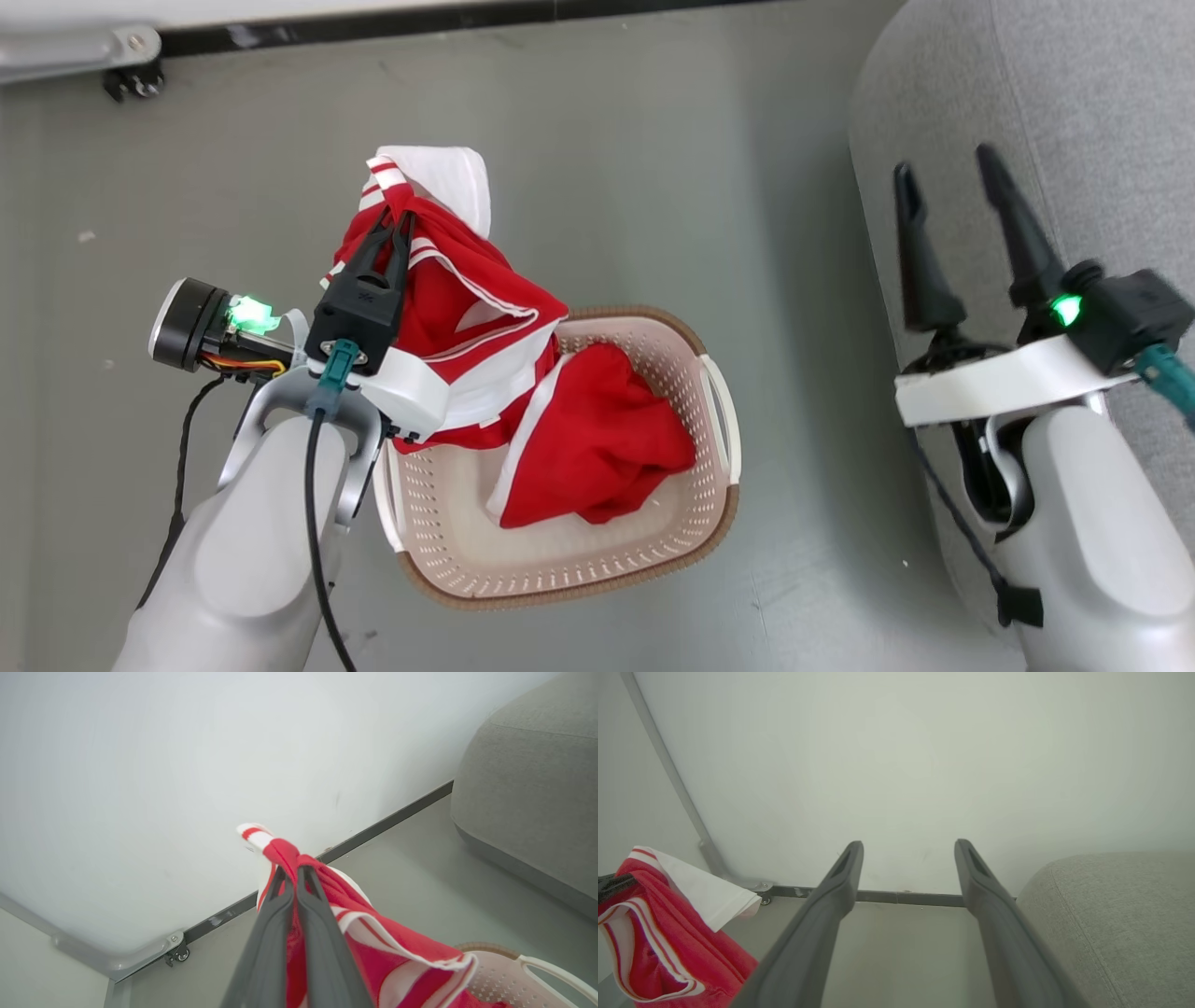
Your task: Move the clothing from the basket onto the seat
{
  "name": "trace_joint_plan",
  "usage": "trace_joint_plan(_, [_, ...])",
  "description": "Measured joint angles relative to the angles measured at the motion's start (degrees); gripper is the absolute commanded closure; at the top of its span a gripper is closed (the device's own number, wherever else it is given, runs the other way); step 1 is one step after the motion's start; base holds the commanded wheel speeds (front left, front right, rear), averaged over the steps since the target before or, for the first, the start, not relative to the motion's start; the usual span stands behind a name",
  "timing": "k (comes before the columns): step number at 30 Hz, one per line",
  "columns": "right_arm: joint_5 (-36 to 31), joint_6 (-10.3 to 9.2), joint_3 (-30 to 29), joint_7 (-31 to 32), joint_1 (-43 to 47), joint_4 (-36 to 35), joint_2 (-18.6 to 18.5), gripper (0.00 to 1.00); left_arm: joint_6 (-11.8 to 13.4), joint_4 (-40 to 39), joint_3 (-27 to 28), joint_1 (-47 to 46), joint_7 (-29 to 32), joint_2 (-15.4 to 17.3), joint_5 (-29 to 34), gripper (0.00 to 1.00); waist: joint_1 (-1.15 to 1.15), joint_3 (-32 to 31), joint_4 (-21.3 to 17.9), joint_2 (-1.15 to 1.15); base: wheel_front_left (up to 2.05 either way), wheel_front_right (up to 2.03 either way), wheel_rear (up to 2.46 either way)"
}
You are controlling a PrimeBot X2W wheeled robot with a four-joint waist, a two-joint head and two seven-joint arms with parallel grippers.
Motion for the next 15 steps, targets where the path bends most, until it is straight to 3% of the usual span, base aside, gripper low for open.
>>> trace_joint_plan(15, [-0.5, 0.00, 12.5, 0.4, 1.8, 3.1, -5.5, 0.00, -5.7, -7.0, 0.3, 1.9, 0.0, 1.9, -3.5, 1.00, 0.00, -7.9, 2.4, 0.00, 0.00, 0.00, 0.00])
